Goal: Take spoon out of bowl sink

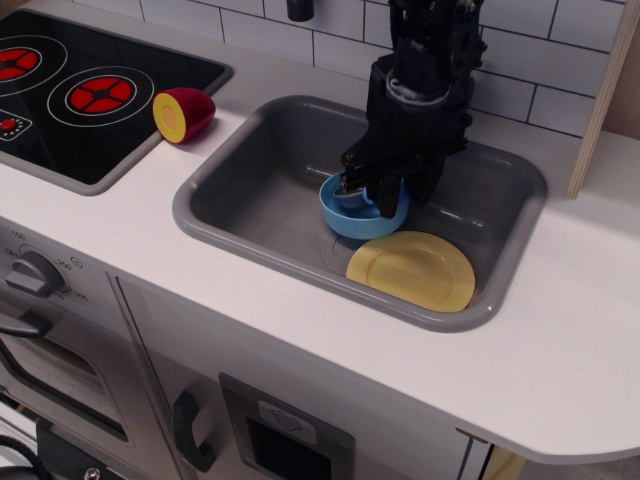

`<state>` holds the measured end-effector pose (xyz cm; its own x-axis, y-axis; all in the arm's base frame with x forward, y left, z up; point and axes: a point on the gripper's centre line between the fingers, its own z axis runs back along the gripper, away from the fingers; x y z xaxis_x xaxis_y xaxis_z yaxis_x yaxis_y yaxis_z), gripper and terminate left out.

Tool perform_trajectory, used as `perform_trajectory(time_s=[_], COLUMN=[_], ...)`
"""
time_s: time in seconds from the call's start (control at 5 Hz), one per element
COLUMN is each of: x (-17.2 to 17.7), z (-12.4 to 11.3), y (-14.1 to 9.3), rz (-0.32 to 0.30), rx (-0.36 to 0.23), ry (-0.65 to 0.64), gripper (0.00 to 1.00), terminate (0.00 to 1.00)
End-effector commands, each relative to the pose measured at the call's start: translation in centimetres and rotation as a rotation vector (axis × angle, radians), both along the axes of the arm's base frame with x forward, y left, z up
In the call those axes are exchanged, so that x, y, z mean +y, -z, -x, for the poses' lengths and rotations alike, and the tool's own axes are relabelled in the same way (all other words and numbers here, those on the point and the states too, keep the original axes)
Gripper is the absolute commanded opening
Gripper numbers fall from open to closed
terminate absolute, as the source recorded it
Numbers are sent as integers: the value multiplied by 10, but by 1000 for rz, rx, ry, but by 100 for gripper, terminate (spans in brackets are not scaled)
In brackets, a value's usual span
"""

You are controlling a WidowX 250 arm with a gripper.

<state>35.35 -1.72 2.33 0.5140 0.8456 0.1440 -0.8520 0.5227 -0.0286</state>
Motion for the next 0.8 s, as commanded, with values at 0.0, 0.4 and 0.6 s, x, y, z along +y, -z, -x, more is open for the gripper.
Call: perform_trajectory(time_s=[0.0,0.4,0.6], x=[10,19,24], z=[-10,19,36], y=[-64,-78,-65], rz=[41,42,30], rx=[-165,-179,-122], ry=[-14,-39,-39], gripper=[0,0,0], terminate=[0,0,0])
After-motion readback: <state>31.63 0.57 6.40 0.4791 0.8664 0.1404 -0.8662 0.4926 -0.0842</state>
